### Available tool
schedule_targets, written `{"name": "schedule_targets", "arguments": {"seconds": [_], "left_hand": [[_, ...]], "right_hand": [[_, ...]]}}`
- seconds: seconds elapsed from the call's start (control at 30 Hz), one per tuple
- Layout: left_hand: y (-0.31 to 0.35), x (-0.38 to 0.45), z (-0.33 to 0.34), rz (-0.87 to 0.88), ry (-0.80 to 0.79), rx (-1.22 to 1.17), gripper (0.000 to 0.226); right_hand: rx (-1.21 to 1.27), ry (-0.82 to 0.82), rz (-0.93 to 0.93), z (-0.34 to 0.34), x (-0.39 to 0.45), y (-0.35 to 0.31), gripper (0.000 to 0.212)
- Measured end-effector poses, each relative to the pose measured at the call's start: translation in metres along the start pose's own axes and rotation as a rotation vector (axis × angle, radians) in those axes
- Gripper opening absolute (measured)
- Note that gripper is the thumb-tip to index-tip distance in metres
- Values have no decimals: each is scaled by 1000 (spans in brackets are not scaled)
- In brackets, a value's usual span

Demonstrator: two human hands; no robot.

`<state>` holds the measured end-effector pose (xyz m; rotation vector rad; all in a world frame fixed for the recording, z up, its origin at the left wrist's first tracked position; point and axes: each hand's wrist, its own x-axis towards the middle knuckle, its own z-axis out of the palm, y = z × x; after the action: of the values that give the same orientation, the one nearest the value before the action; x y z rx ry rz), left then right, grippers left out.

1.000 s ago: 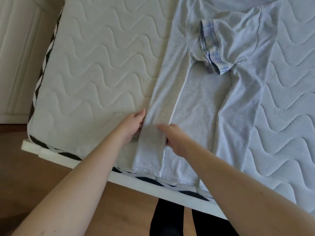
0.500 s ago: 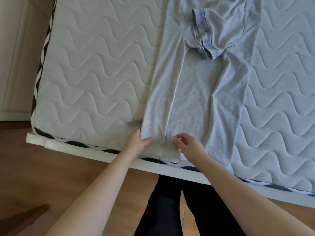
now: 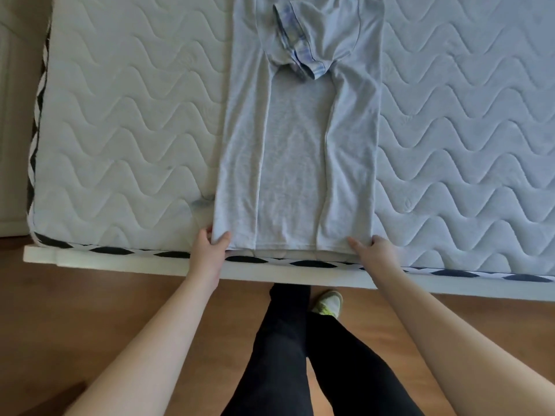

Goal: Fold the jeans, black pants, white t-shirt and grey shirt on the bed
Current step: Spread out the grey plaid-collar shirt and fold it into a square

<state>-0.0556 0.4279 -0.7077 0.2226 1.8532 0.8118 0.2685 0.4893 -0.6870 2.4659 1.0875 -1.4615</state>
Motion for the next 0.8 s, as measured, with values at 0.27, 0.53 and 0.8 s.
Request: {"name": "schedule_targets", "arguments": {"seconds": [0.27,0.53,0.8], "left_hand": [[11,-45,-1,395,128,359,23],[31,-98,-14,326,-157,555,28],[48,-176,-54,458,-159,742,47]], "right_hand": [[490,209,-260,-12,-42,15,31],[239,132,-492,-62,-90,27,11],[-111,161,-666,-101,-162,46,42]]}}
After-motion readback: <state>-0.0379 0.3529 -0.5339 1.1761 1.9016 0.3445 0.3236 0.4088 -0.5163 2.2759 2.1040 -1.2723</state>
